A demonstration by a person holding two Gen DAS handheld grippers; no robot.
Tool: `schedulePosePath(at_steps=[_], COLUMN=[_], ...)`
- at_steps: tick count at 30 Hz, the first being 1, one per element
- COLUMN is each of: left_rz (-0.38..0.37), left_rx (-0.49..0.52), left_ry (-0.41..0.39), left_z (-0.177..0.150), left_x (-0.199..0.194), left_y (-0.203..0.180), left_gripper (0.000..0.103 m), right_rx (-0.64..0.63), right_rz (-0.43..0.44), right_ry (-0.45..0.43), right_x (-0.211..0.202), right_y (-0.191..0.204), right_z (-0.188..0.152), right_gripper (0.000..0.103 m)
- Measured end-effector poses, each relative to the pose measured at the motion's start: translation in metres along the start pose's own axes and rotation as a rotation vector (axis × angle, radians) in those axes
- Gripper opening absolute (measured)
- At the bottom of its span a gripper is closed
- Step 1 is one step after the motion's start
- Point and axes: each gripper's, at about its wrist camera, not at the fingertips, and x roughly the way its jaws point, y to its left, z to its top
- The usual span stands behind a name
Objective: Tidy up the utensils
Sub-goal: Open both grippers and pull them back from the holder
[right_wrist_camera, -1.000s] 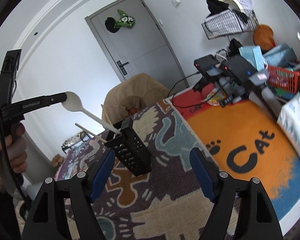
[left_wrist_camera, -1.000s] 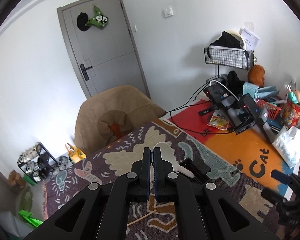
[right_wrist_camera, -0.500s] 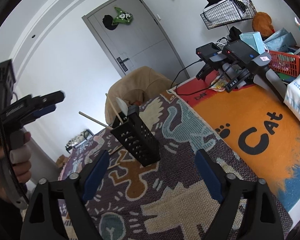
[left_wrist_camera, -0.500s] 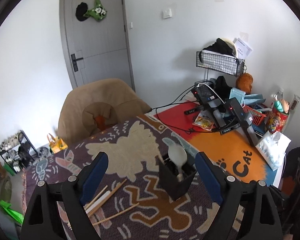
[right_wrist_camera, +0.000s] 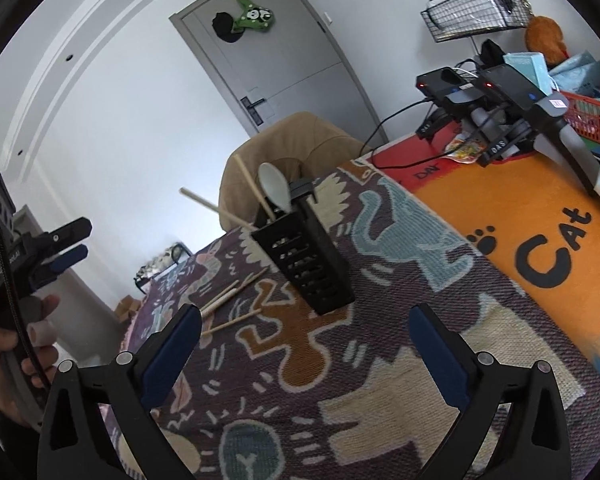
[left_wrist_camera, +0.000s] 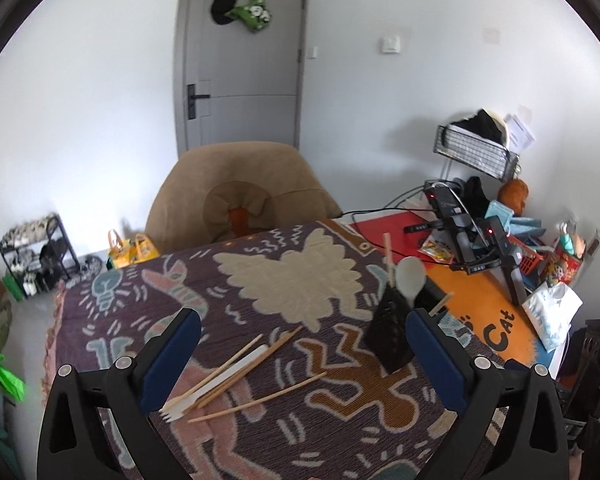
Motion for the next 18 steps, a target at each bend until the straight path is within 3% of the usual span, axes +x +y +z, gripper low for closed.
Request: schedulePosePath(at_steps=[13, 18], left_rz=[0.026, 0.031], left_rx=[-0.118, -0.160], left_ry=[0.037, 0.059], left_z=[-0.043, -0.058], left_x=[-0.010, -0.011], left_y=[0.070, 0.097], left_gripper=[0.102, 0.090], right_rx=[-0.067, -0.086], right_rz=[0.028, 0.029], right_ry=[0.056, 0.071], right_x=[0.023, 0.031], right_y=[0.037, 0.047], right_z=[-0.013, -0.018], right_gripper=[0.103, 0.103])
